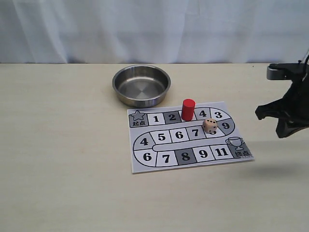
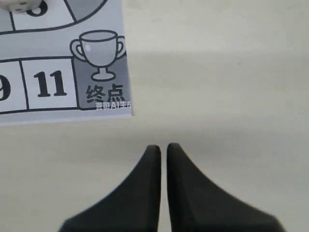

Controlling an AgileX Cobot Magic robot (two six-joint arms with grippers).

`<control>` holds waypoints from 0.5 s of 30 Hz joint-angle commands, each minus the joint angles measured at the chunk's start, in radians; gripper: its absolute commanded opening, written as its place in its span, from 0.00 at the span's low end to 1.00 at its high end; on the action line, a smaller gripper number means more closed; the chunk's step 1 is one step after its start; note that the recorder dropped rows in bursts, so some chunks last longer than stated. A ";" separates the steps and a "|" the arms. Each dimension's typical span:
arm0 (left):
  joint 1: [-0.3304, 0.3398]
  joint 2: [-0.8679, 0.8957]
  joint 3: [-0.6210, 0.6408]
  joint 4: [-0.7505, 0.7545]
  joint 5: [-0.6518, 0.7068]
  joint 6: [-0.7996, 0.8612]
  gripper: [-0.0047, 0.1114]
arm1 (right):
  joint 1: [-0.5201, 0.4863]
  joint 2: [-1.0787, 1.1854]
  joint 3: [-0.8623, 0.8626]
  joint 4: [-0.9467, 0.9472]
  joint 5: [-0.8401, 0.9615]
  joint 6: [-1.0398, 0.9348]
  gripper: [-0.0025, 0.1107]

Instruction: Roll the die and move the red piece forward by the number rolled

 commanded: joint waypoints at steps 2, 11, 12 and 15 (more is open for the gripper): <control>-0.002 -0.002 0.003 -0.002 -0.009 -0.004 0.04 | -0.006 -0.182 0.057 -0.013 -0.047 -0.002 0.06; -0.002 -0.002 0.003 -0.002 -0.009 -0.004 0.04 | -0.006 -0.571 0.140 0.021 -0.062 0.003 0.06; -0.002 -0.002 0.003 -0.002 -0.009 -0.004 0.04 | -0.006 -0.618 0.144 0.021 -0.064 0.003 0.06; -0.002 -0.002 0.003 -0.002 -0.009 -0.004 0.04 | -0.006 -0.751 0.164 0.029 -0.064 0.003 0.06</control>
